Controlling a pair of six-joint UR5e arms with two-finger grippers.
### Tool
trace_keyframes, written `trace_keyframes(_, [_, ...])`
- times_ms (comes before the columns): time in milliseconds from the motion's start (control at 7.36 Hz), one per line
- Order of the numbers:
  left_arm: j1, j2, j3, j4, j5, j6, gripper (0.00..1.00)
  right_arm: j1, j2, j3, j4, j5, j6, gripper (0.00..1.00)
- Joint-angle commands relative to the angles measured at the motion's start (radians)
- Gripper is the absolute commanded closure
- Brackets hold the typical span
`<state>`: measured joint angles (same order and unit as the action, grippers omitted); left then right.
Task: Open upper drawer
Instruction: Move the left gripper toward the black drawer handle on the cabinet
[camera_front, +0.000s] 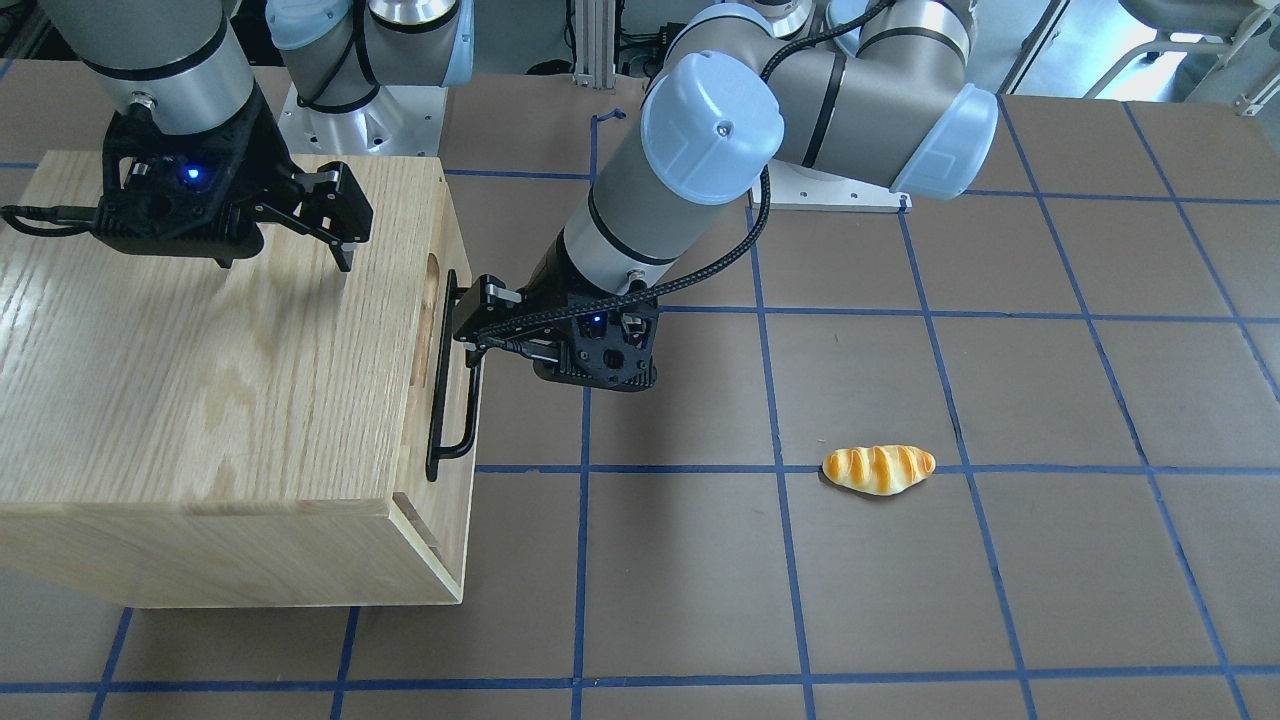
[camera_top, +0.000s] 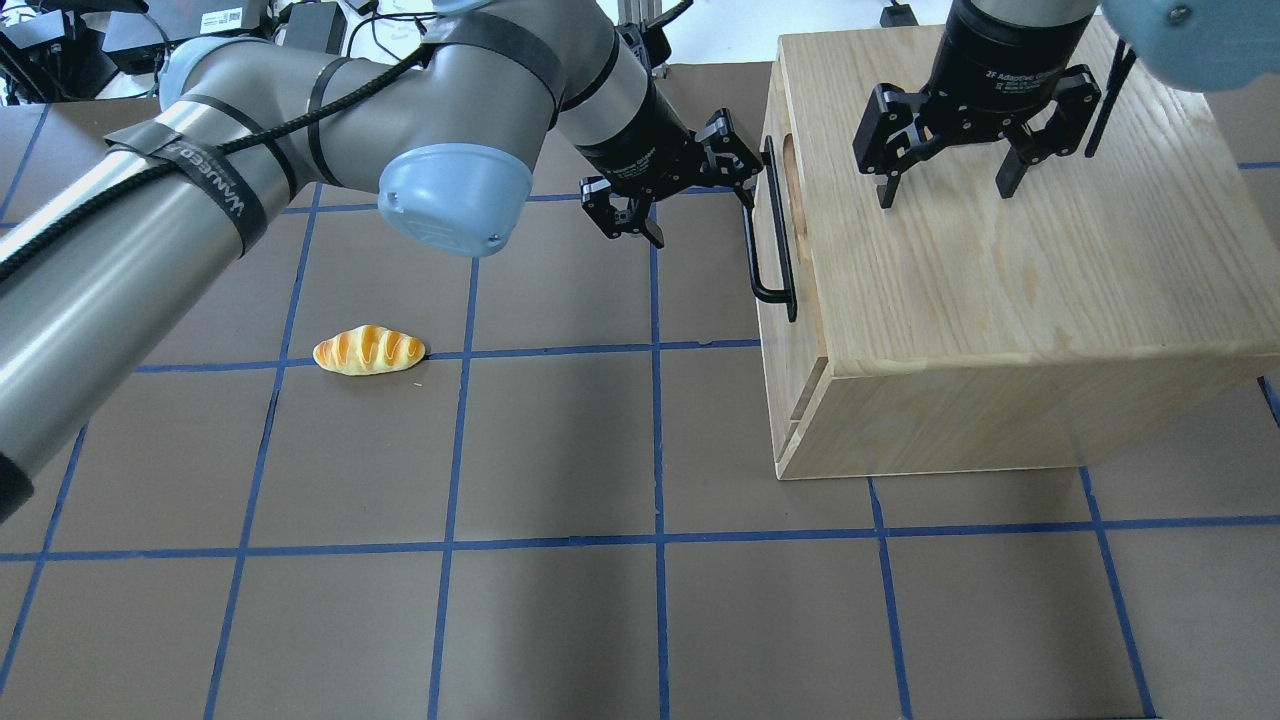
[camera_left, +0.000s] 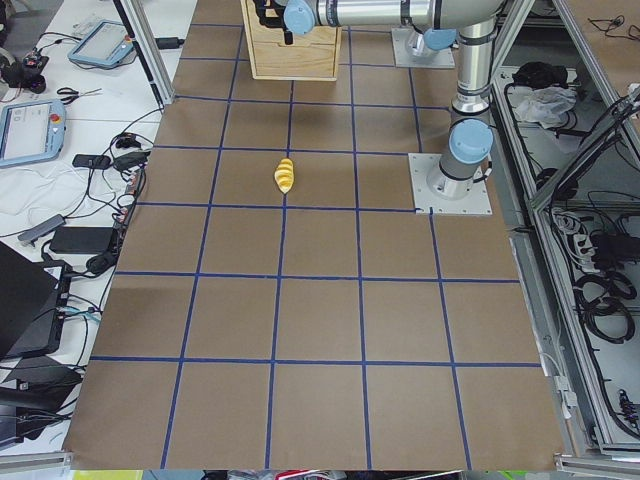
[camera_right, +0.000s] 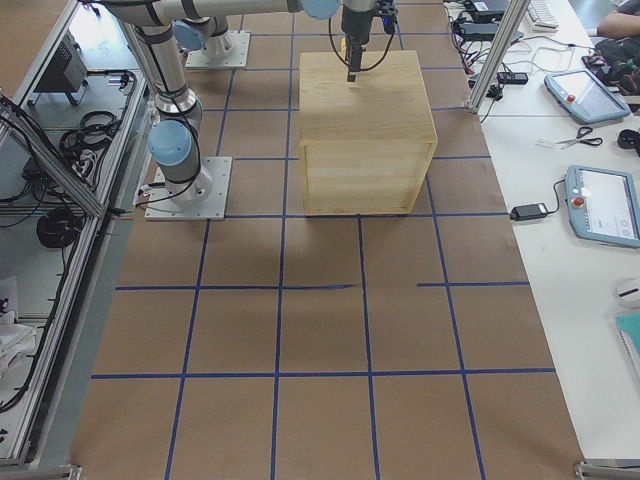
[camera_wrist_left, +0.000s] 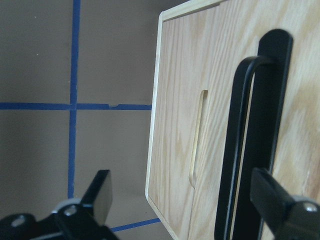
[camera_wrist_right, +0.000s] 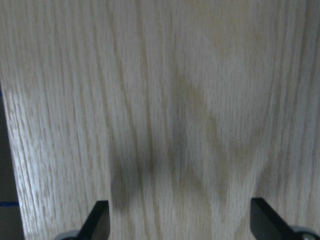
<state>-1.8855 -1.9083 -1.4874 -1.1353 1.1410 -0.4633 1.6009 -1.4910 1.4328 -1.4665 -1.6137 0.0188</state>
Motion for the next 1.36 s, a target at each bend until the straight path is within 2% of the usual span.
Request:
trace_keyframes(0, [-0.018,-0.018,-0.002,0.019,-0.001,0.001,0.01,0.001,0.0,0.0,0.0,0.0,0.001,0.0])
trace_keyframes(1222, [-0.018,-0.024,-0.03,0.023,0.038,0.017,0.0,-0.001,0.0,0.0,0.0,0.0,0.0,0.0])
